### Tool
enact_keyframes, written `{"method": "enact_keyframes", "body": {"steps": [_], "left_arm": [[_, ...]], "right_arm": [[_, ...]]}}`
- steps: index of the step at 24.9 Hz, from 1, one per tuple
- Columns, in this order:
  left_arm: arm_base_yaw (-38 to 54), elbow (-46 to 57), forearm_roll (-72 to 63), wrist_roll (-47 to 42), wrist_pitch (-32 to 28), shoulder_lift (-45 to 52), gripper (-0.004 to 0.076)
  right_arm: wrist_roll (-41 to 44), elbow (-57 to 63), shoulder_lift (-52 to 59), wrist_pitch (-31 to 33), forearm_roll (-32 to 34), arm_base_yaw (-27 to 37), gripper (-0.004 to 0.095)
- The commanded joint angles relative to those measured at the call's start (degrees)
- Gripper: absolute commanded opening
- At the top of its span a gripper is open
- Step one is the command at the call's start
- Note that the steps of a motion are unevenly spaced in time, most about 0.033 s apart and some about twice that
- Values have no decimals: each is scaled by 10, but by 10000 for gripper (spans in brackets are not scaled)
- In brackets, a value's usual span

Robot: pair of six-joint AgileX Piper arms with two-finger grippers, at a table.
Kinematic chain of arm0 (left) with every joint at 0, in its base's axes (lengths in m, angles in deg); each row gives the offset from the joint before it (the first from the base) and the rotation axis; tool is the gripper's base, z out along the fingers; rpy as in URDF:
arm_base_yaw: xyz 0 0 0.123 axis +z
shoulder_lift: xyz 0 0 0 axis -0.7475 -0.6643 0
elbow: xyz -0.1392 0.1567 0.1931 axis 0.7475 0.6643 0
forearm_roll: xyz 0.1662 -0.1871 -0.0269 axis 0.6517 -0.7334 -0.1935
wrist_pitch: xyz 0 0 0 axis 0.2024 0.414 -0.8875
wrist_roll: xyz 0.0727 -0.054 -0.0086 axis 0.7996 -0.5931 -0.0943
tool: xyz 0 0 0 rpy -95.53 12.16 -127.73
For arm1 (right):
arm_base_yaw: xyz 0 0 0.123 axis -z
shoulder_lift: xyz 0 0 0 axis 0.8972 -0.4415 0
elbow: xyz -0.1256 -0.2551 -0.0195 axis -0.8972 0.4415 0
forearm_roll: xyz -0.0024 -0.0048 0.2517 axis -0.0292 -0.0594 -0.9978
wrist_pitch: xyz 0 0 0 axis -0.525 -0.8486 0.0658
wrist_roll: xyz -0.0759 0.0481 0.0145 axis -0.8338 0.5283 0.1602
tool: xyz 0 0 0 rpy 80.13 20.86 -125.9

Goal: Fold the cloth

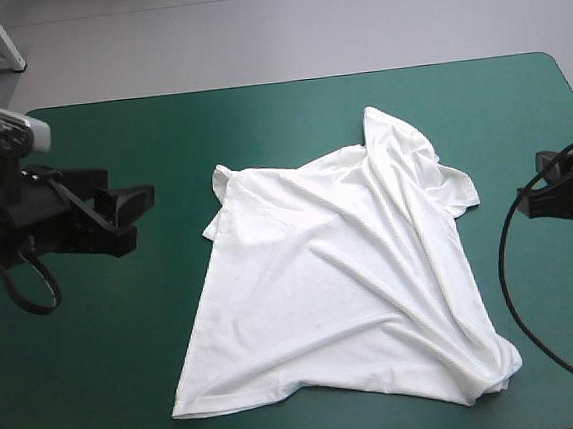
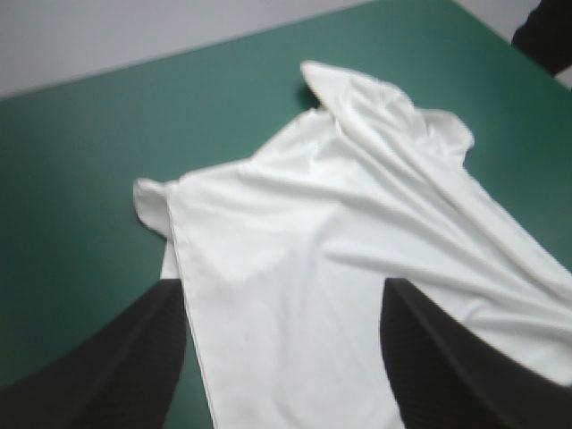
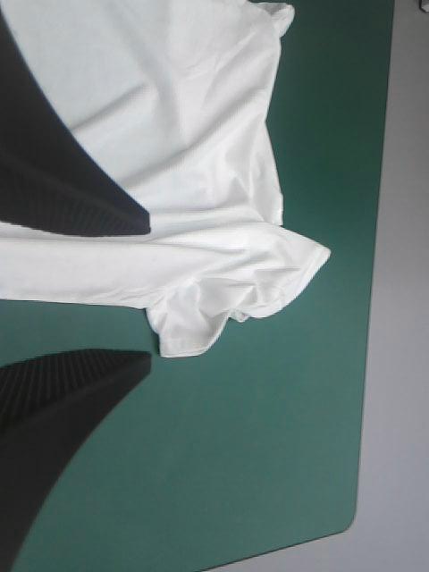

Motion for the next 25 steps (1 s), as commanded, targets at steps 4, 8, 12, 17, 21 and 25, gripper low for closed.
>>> {"method": "enact_keyframes", "body": {"steps": [4,8,12,17,21,25], "left_arm": [[-3,224,-38,-21,17,61,457],[-3,381,-23,-28,17,88,447],[-3,469,-1,-28,17,88,438],[-3,529,14,-29,17,88,438],[-3,559,17,-29,16,88,438],[-3,585,13,-27,0,88,438]], "right_arm": [[41,114,49,-17,-13,4,389],[59,165,57,-17,-55,4,389],[66,173,57,-18,-67,4,389],[81,173,57,-18,-68,4,389],[82,173,57,-18,-69,4,389],[83,173,57,-18,-69,4,389]]}}
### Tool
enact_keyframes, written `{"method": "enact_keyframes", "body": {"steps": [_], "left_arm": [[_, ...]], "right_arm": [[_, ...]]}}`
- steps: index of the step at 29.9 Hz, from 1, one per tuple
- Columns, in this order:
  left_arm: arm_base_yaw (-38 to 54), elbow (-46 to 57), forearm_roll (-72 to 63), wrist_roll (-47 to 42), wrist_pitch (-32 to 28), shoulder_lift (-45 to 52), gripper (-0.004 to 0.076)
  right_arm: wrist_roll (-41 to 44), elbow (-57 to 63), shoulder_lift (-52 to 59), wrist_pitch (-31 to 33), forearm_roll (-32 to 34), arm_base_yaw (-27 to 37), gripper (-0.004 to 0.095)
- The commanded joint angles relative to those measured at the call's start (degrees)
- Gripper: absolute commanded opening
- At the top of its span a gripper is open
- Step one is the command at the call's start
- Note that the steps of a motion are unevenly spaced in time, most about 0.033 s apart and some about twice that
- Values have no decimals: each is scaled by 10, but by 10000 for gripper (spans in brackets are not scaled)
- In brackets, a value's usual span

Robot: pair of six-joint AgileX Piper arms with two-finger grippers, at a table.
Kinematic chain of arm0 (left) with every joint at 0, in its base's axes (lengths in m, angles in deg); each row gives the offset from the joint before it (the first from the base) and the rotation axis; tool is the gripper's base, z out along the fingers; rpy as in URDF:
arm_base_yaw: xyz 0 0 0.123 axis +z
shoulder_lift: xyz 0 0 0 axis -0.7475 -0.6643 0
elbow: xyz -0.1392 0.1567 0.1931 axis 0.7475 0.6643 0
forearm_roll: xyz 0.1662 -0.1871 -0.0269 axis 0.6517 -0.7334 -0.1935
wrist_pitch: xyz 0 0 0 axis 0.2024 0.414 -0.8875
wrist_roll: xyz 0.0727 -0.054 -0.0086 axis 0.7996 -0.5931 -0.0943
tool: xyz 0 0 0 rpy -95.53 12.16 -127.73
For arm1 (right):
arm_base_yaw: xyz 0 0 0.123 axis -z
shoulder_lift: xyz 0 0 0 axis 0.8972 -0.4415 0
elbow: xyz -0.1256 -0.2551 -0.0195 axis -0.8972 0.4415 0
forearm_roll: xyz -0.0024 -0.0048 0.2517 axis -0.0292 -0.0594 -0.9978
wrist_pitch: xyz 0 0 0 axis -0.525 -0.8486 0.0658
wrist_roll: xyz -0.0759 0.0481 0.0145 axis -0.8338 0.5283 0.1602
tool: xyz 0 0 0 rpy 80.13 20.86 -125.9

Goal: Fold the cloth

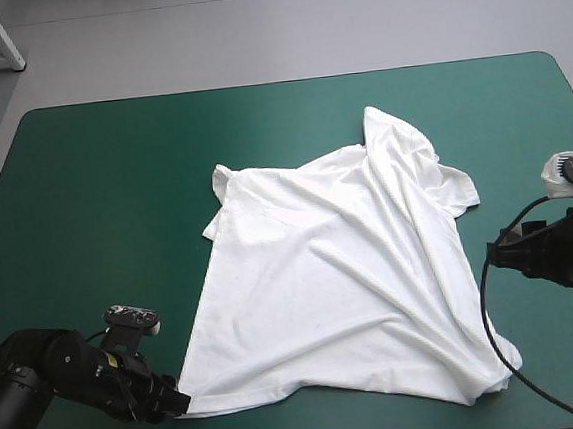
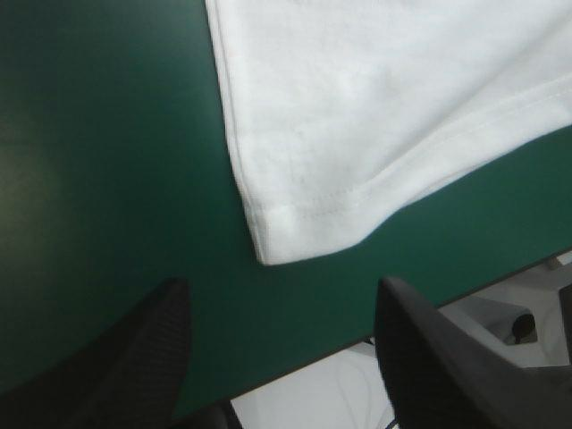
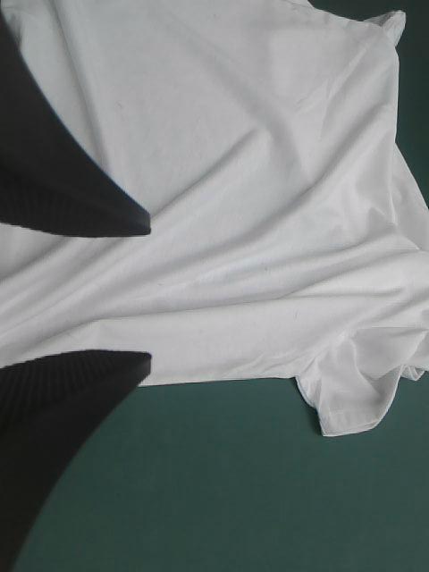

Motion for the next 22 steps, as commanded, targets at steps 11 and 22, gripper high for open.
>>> {"method": "enact_keyframes", "body": {"steps": [11,22], "left_arm": [[-3,22,-19,-5,-56,-37,419],[-3,22,-24,-1,-120,-158,341]], "right_arm": [[0,-14,2,-18,-3,4,389],[0,-6,1,-18,-2,4,389]]}}
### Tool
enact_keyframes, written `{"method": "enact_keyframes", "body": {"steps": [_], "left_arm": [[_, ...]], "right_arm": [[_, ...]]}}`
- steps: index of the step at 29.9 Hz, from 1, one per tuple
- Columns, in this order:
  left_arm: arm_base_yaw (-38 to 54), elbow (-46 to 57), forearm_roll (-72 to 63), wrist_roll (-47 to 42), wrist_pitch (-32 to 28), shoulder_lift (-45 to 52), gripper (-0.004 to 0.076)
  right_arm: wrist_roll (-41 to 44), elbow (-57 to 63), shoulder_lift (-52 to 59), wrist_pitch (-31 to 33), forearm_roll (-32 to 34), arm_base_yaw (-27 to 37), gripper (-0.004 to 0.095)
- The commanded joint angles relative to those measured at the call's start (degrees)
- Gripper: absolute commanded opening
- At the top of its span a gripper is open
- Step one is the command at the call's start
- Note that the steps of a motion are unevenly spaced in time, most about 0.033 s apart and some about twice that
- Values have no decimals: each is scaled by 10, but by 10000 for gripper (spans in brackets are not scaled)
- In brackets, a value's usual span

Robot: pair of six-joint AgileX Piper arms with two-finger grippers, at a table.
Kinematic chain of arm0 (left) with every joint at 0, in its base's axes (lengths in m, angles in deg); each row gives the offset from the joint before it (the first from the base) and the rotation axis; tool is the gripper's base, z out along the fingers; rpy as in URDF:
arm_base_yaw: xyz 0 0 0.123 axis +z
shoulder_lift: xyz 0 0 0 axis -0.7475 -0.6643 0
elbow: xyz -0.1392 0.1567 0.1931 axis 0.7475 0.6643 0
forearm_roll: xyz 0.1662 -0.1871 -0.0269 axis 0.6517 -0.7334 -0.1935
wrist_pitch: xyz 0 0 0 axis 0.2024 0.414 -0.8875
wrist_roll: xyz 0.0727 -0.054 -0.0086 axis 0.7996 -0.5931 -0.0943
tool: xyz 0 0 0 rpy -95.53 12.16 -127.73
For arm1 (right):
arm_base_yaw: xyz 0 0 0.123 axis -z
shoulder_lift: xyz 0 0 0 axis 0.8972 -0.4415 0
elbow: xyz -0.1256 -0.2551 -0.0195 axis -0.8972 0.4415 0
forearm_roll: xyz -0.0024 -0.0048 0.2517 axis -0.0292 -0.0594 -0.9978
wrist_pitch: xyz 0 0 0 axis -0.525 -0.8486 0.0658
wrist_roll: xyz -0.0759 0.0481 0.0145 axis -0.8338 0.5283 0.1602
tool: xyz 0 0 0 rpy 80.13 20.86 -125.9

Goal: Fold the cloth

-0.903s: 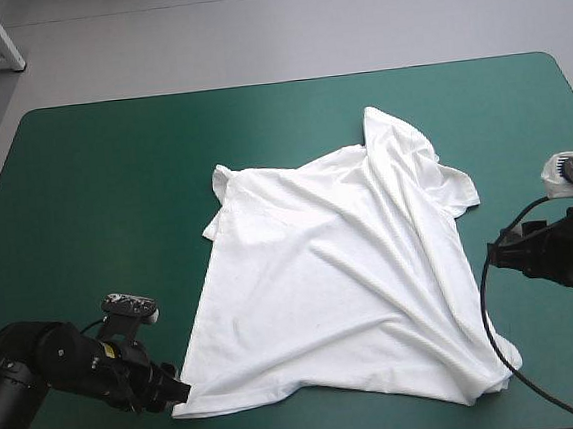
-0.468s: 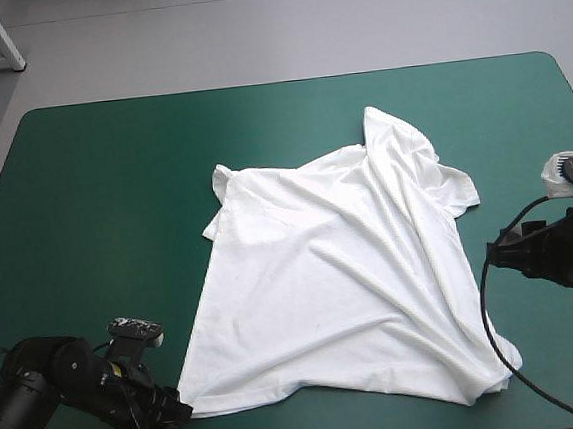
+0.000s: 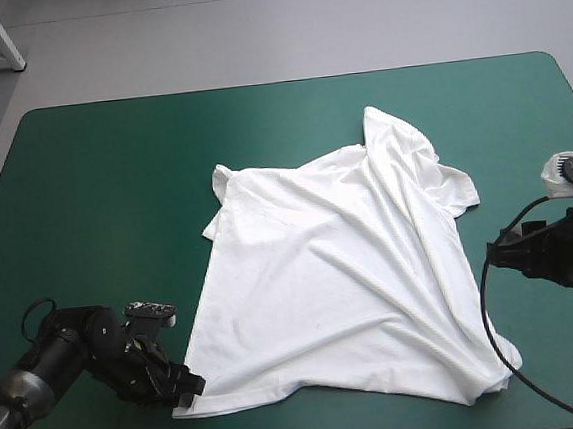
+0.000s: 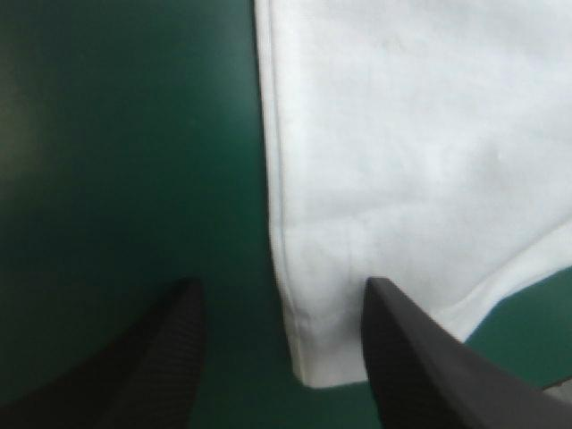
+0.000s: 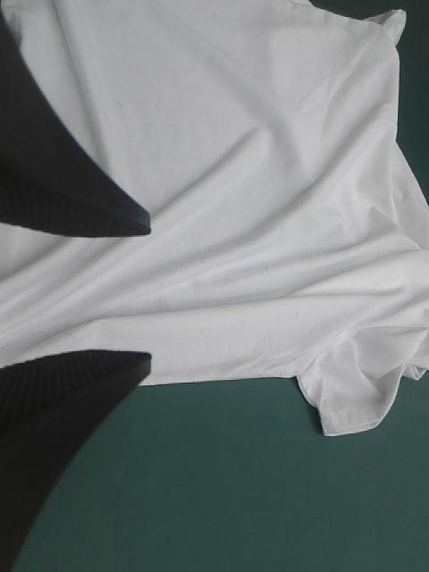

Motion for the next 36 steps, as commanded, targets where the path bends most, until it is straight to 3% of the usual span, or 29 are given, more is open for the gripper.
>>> {"method": "enact_keyframes", "body": {"steps": [1,6,13,22,28,32,36], "left_arm": [[-3,-8,-23,-2,-21,-25,286],[-3,-8,-66,33,-26,-39,-12],[-7,-8,-118,52,-28,-39,-9],[-53,-8,-97,39,-38,-39,-9],[-53,-8,-97,39,-38,-39,-9],[-53,-8,-95,38,-38,-39,-9],[-53,-8,-87,37,-38,-39,-9]], "right_arm": [[0,2,1,-18,-2,4,389],[-1,121,0,-18,-7,4,406],[-10,280,0,-18,-8,4,459],[-24,345,0,-18,17,4,468],[-26,379,-1,-47,17,4,627],[-13,401,-4,-89,23,4,615],[-5,418,-4,-138,21,4,511]]}}
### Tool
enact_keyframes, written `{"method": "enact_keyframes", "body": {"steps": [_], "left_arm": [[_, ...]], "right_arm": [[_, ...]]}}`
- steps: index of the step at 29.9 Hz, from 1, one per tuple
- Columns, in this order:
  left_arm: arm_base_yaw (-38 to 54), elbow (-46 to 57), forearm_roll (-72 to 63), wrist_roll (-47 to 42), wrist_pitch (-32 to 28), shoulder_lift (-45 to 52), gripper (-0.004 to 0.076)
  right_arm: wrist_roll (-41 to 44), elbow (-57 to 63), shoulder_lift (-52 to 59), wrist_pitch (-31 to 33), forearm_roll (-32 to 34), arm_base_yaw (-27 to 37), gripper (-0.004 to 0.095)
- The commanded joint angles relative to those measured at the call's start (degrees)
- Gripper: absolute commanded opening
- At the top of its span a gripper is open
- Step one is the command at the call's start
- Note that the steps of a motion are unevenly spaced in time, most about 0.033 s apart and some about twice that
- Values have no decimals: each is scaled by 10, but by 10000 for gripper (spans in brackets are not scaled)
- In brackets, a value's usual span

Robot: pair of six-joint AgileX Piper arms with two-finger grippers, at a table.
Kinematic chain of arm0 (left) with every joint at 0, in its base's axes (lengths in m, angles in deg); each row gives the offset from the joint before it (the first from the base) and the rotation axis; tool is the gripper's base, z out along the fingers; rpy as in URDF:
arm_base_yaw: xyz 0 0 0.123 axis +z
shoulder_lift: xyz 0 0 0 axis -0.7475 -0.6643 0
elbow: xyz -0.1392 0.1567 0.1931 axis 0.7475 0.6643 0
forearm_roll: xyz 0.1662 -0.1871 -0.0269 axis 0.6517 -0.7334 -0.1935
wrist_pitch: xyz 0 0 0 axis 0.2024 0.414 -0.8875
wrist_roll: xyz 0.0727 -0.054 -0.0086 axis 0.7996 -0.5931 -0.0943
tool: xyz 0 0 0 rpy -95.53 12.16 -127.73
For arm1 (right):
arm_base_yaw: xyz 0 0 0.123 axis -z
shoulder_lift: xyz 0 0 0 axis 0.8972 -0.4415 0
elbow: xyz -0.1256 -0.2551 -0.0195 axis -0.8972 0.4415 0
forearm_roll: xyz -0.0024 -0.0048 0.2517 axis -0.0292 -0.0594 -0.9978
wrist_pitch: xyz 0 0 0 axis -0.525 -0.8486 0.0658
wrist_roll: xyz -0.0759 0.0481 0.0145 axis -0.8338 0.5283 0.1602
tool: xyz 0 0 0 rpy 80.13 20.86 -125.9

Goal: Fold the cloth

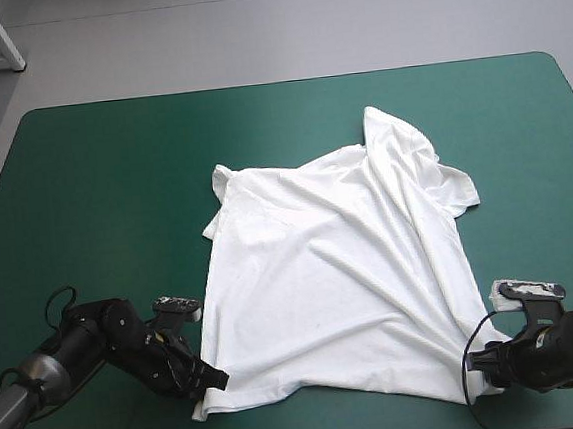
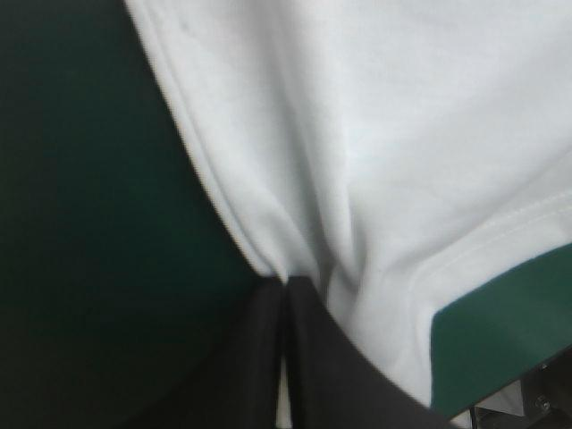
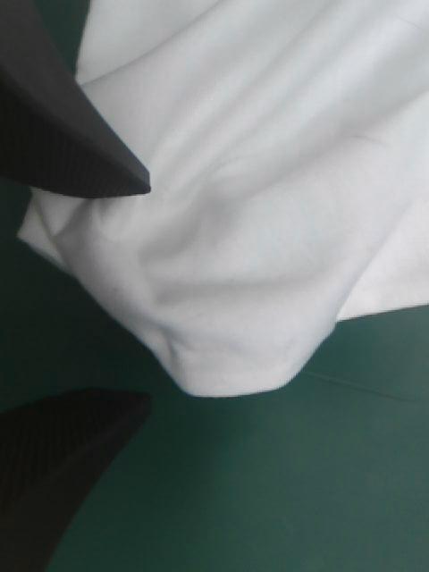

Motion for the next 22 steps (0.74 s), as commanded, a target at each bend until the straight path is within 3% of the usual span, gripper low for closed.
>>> {"method": "enact_keyframes", "body": {"steps": [1,6,17,19,21,22], "left_arm": [[-6,-4,0,-6,4,3,-9],[-6,-4,0,-6,-1,3,-9],[-6,-4,-1,-6,1,3,-9],[-6,-7,-1,-6,3,3,-9],[-6,-18,-2,-6,7,3,-9],[-6,-26,-2,-6,15,4,-9]], "right_arm": [[4,0,-3,-48,-4,4,467],[-2,6,-41,-51,-9,4,304],[-31,4,-175,-51,-45,4,287],[-31,3,-179,-43,-46,4,170],[-31,-5,-176,-25,-46,4,-15],[-28,-14,-170,-12,-41,4,-12]]}}
